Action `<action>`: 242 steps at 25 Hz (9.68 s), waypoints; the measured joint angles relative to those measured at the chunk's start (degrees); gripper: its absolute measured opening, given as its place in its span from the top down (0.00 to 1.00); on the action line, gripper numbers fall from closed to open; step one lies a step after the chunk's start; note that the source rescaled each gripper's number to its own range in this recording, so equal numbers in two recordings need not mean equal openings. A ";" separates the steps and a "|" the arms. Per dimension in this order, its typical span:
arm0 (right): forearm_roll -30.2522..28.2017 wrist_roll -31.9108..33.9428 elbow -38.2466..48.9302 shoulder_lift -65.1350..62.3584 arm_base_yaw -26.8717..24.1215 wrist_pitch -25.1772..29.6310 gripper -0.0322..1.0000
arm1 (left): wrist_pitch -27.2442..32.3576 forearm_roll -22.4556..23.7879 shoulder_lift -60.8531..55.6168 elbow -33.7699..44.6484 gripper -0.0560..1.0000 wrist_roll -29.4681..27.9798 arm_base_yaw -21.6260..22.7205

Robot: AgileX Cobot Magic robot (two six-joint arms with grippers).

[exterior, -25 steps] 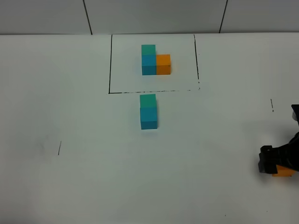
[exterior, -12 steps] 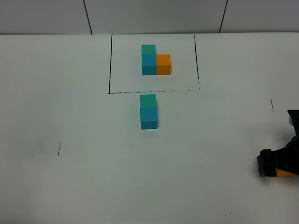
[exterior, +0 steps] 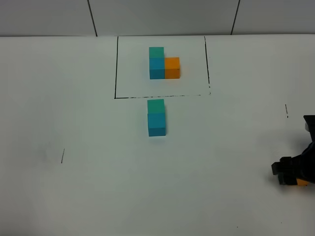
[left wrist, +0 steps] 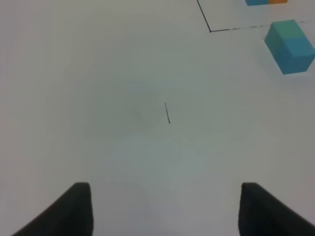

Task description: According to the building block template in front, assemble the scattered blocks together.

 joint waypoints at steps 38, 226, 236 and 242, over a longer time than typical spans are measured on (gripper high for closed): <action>-7.19 -61.57 -55.84 27.54 22.47 37.07 0.97 | 0.00 0.00 0.00 0.00 0.61 0.00 0.00; 3.16 -56.50 -62.59 37.55 29.42 22.64 0.18 | 0.00 0.05 0.00 0.00 0.61 -0.03 0.00; 1.92 -50.76 -62.59 28.68 29.13 31.67 0.00 | 0.00 0.05 0.00 0.00 0.61 -0.03 0.00; 9.81 -43.08 -61.63 24.56 18.48 29.71 0.00 | 0.00 0.05 0.00 0.00 0.61 -0.03 0.00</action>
